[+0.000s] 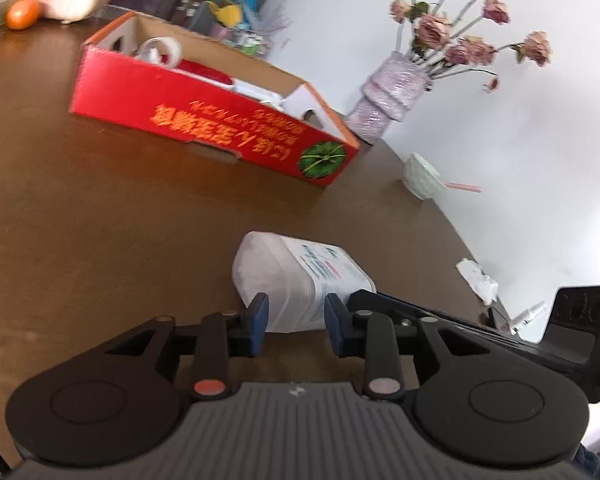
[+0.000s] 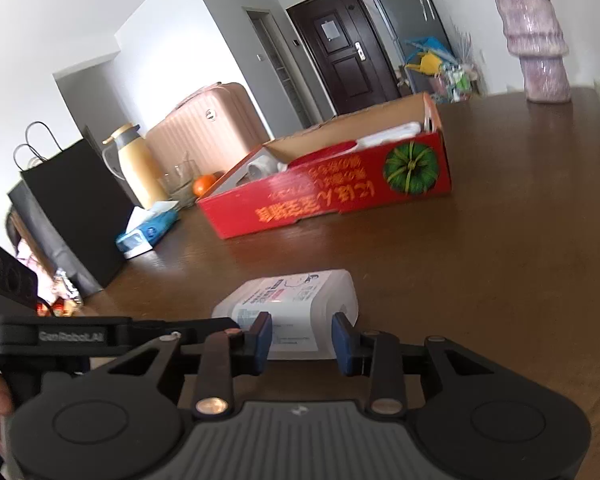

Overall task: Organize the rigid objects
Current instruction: 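Lift the white container with both tools and carry it over the box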

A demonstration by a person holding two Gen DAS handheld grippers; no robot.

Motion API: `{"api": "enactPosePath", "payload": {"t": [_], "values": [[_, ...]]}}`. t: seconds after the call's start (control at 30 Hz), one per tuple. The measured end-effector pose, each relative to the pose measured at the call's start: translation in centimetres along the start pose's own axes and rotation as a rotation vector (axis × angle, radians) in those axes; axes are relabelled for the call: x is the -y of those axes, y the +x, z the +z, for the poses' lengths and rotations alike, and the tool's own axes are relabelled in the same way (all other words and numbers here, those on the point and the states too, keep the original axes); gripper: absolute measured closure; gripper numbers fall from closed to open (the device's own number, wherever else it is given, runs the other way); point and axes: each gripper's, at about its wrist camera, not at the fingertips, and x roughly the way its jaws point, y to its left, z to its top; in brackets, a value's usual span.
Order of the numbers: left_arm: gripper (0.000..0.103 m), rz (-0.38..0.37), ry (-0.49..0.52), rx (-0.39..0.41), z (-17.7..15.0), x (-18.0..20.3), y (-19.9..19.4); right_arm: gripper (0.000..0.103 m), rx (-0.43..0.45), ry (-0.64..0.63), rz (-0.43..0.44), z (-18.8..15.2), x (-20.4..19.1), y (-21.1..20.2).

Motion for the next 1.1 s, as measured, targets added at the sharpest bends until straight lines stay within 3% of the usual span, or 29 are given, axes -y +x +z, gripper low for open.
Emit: {"api": "enactPosePath", "payload": {"t": [0.4, 0.53, 0.73, 0.93, 1.1], "values": [[0.072, 0.020, -0.043, 0.004, 1.7, -0.4, 1.4, 0.072, 0.003, 0.089, -0.002, 0.8, 1.0, 1.2], [0.063, 0.000, -0.058, -0.016, 2.0, -0.9, 2.2, 0.071, -0.004, 0.113, 0.012, 1.1, 1.5, 1.9], [0.066, -0.002, -0.041, -0.005, 2.1, -0.9, 2.2, 0.076, 0.002, 0.141, 0.016, 1.1, 1.6, 2.0], [0.065, 0.020, -0.015, 0.063, 1.2, 0.1, 0.3, 0.083, 0.045, 0.075, 0.016, 1.0, 0.0, 0.7], [0.066, 0.025, 0.055, 0.194, 0.4, 2.4, -3.2, 0.083, 0.155, -0.036, 0.014, 0.7, -2.9, -2.0]]}}
